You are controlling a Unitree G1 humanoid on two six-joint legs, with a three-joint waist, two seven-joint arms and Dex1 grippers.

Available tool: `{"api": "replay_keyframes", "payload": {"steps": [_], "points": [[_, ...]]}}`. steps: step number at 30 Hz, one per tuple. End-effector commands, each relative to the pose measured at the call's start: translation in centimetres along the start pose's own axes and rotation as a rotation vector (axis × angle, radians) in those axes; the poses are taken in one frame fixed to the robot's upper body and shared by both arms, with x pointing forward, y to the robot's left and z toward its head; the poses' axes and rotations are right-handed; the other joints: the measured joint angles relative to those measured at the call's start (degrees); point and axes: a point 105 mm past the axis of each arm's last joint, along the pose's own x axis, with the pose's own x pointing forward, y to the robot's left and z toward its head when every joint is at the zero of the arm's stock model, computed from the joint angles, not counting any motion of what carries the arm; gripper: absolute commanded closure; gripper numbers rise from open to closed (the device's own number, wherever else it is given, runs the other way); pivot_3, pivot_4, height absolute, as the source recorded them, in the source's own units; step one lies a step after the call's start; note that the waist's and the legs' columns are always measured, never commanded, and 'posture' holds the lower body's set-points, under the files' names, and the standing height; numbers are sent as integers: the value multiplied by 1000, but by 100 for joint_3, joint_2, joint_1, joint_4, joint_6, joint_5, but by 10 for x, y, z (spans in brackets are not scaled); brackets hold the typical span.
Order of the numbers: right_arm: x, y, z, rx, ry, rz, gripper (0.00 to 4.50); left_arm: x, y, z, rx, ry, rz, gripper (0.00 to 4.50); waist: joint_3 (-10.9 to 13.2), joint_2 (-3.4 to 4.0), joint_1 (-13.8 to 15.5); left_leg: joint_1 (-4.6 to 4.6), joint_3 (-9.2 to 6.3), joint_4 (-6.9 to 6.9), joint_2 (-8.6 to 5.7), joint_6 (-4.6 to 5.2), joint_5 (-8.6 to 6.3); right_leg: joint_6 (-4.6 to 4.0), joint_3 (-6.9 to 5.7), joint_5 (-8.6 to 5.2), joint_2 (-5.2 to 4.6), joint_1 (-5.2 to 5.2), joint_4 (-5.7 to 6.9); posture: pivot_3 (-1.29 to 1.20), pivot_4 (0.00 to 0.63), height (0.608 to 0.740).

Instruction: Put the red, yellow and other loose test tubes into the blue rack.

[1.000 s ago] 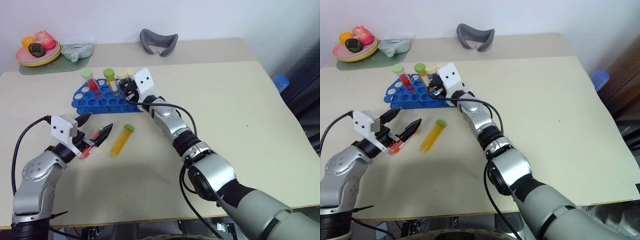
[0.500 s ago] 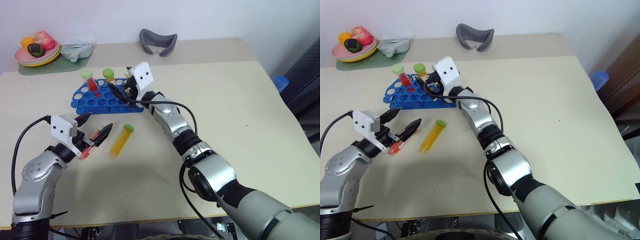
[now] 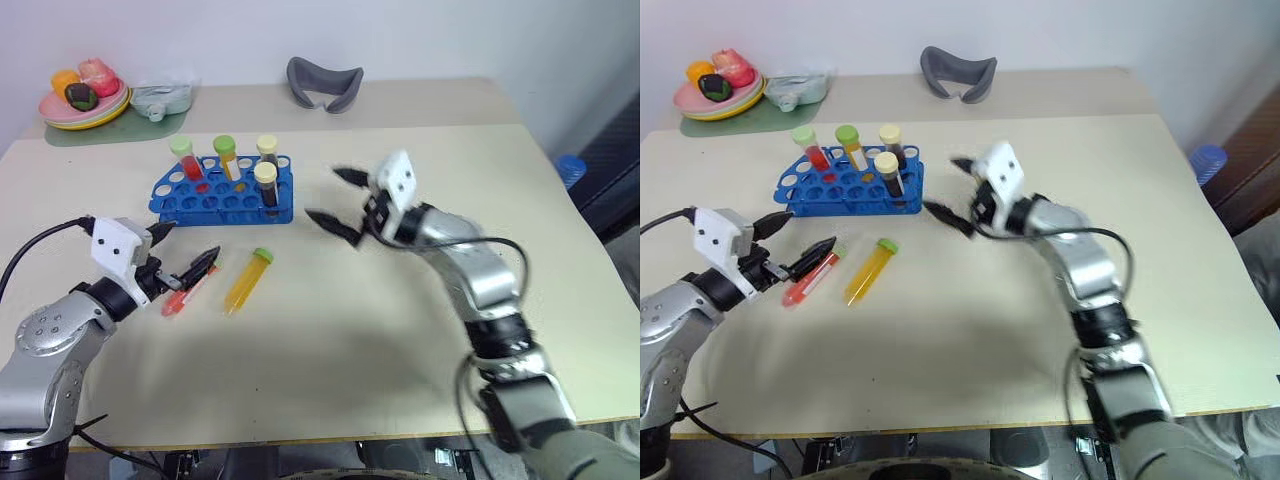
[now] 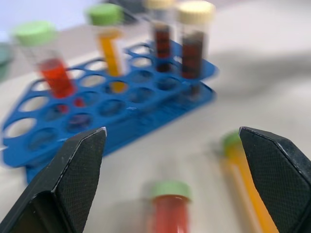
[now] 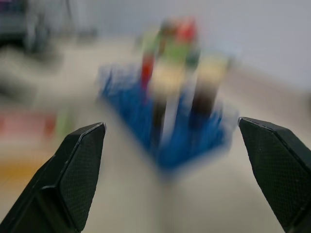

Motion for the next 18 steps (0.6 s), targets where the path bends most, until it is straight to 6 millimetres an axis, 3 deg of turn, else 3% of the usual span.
{"api": "replay_keyframes", "payload": {"steps": [1,4,12,18], "points": [[-23,31,-4,-81,102,213,29,12,-20,21,44,26,-87,0,1,1,32,2,1,0,0,0,0,0,3,0,2,0,0,0,150,740],[-36,32,-15,-78,164,227,29,22,-31,22,54,135,-120,0,1,-6,42,2,-2,6,0,0,0,1,0,0,2,11,-1,0,150,740],[-34,30,-12,-66,146,189,29,30,-34,0,78,621,-84,0,8,-18,60,3,-5,10,-2,2,-1,1,0,-1,6,16,-3,0,150,740],[-36,33,-11,-54,145,191,29,56,-53,2,75,665,-161,0,8,-18,54,0,-5,7,-4,1,-1,2,-1,-1,2,16,-13,0,150,740]]}}
